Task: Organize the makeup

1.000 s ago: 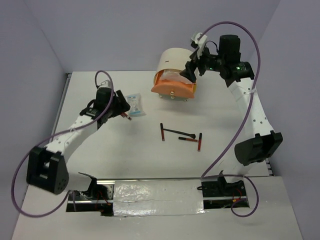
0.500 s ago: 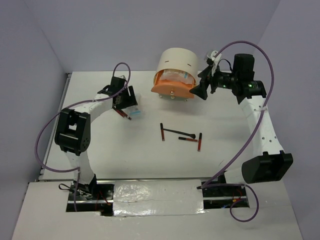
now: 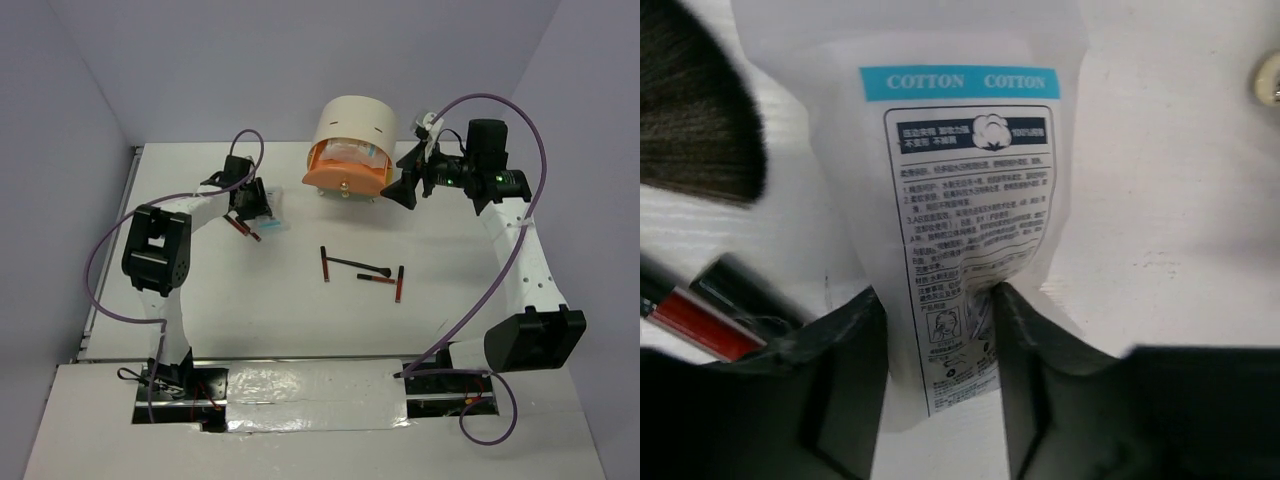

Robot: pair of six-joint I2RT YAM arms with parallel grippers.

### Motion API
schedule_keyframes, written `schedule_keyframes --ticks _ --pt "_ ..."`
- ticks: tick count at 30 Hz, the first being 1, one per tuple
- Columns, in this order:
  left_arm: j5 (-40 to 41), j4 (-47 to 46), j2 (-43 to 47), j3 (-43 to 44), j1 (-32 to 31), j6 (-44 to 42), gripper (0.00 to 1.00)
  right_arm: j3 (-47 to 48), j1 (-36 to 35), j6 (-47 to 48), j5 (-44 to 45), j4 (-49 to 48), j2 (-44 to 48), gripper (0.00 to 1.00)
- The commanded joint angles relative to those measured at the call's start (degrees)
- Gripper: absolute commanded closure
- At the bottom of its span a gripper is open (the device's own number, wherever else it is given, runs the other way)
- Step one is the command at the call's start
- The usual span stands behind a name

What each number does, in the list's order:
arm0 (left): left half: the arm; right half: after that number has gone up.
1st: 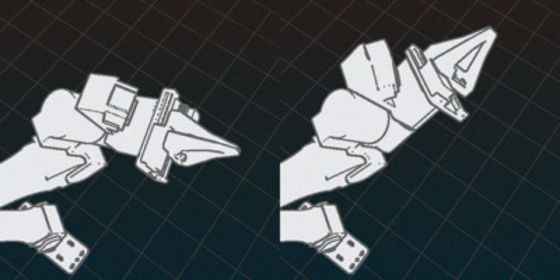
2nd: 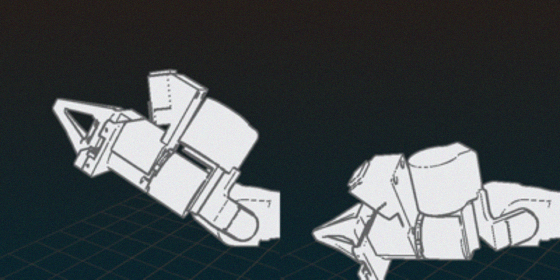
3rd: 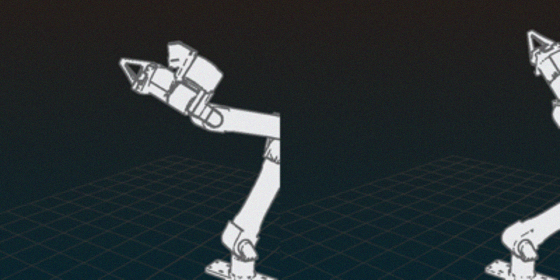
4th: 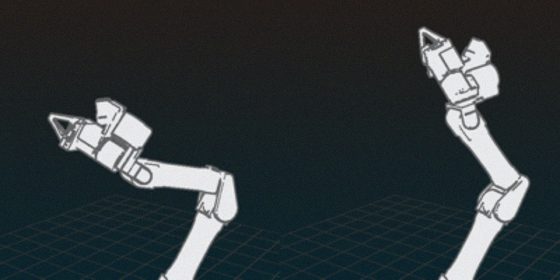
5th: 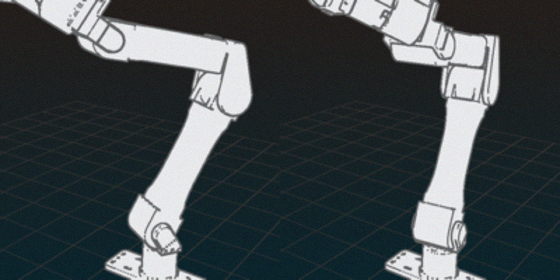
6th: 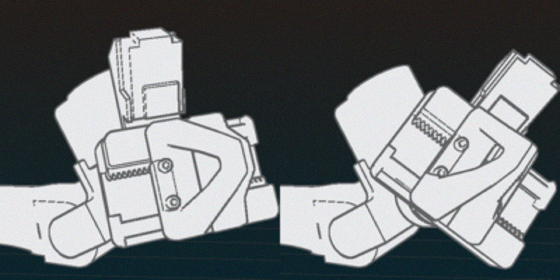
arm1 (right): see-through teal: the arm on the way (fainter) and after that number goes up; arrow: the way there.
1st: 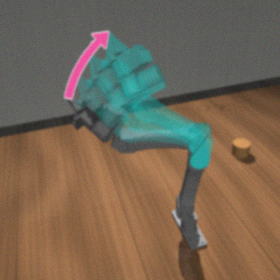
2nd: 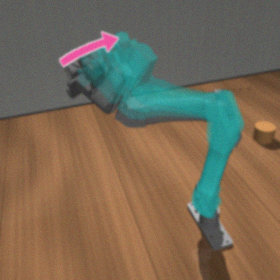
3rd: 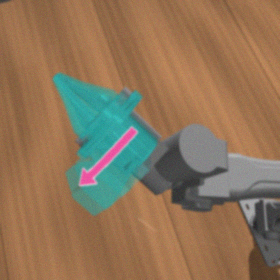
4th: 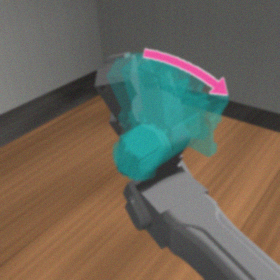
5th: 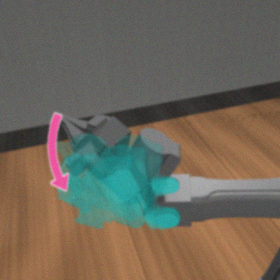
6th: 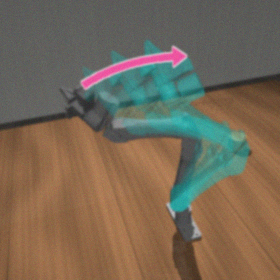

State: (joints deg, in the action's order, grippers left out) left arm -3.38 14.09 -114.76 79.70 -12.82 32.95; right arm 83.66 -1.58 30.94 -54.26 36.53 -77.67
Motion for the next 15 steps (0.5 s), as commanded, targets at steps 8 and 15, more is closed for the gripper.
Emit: schedule_keyframes --ticks 8,15 --pt "-3.7 -7.6 7.2 -1.7 0.4 -3.1 0.82 -1.7 1.2 -0.6 -2.0 -1.0 4.1 0.09" --pt "-1.5 -9.0 20.4 -8.8 0.3 -8.4 1.00 -1.4 1.1 1.2 -2.8 -0.3 4.3 0.12"
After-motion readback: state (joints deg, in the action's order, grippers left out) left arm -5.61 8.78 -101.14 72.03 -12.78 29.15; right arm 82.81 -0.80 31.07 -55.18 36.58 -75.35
